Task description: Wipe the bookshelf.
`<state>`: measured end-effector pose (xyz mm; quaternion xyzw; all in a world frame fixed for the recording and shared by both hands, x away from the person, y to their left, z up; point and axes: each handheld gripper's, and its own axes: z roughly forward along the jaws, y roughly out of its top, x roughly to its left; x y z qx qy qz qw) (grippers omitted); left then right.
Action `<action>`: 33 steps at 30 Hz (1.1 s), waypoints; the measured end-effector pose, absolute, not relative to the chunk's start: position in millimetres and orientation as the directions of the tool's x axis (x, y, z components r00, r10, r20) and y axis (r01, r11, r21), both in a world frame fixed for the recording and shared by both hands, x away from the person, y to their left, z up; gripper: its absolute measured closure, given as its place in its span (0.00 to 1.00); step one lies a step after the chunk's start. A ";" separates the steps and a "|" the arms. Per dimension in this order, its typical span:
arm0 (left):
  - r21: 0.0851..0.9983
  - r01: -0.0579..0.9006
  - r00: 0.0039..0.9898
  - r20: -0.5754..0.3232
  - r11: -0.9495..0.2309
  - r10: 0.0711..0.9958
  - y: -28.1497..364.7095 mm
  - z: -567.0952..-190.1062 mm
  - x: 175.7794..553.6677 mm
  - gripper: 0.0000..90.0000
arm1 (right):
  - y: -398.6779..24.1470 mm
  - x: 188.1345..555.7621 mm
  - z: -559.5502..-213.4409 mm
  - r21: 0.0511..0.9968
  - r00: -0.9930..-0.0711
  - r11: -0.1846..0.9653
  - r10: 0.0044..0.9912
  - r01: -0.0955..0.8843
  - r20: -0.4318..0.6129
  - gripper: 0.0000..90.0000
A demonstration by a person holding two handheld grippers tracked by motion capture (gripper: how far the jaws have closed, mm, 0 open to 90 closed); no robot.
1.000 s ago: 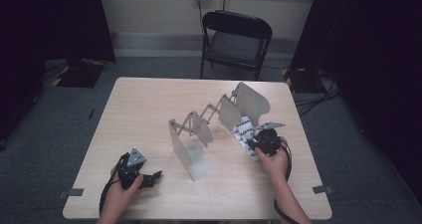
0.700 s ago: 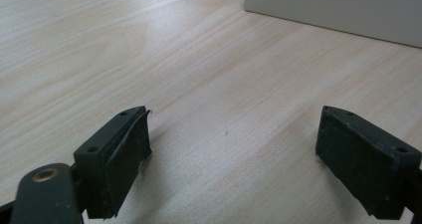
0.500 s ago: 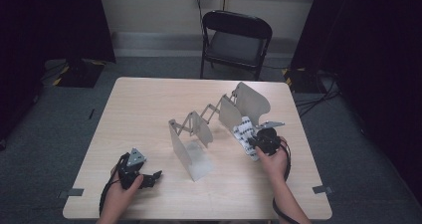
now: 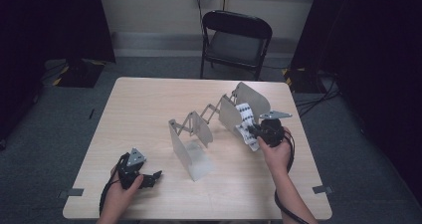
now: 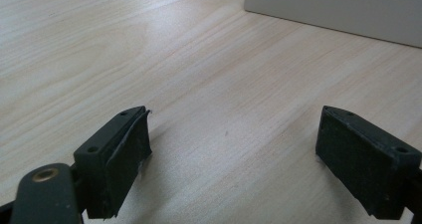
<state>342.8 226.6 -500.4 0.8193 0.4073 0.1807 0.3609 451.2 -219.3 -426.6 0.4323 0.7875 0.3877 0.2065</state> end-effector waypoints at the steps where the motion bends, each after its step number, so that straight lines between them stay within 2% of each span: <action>1: 0.739 0.537 0.603 0.002 -0.408 0.798 226.6 -500.5 342.8 0.15 | -217.1 452.3 -416.2 0.804 -0.546 0.325 0.837 0.498 0.000 0.88; 7: 0.739 0.537 0.603 0.002 -0.408 0.798 226.6 -500.5 342.8 0.15 | -210.9 462.1 -387.6 0.838 -0.564 0.336 0.825 0.431 -0.040 0.88; 12: 0.738 0.537 0.603 0.002 -0.408 0.798 226.7 -500.4 342.8 0.15 | -204.0 472.6 -384.0 0.825 -0.575 0.359 0.817 0.437 -0.052 0.88; 29: 0.739 0.537 0.604 0.002 -0.408 0.797 226.7 -500.4 342.8 0.15 | -196.7 475.5 -456.1 0.708 -0.596 0.432 0.802 0.559 -0.019 0.87; 33: 0.738 0.537 0.603 0.002 -0.408 0.798 226.7 -500.4 342.8 0.15 | -201.8 473.4 -458.3 0.711 -0.589 0.426 0.808 0.560 -0.020 0.87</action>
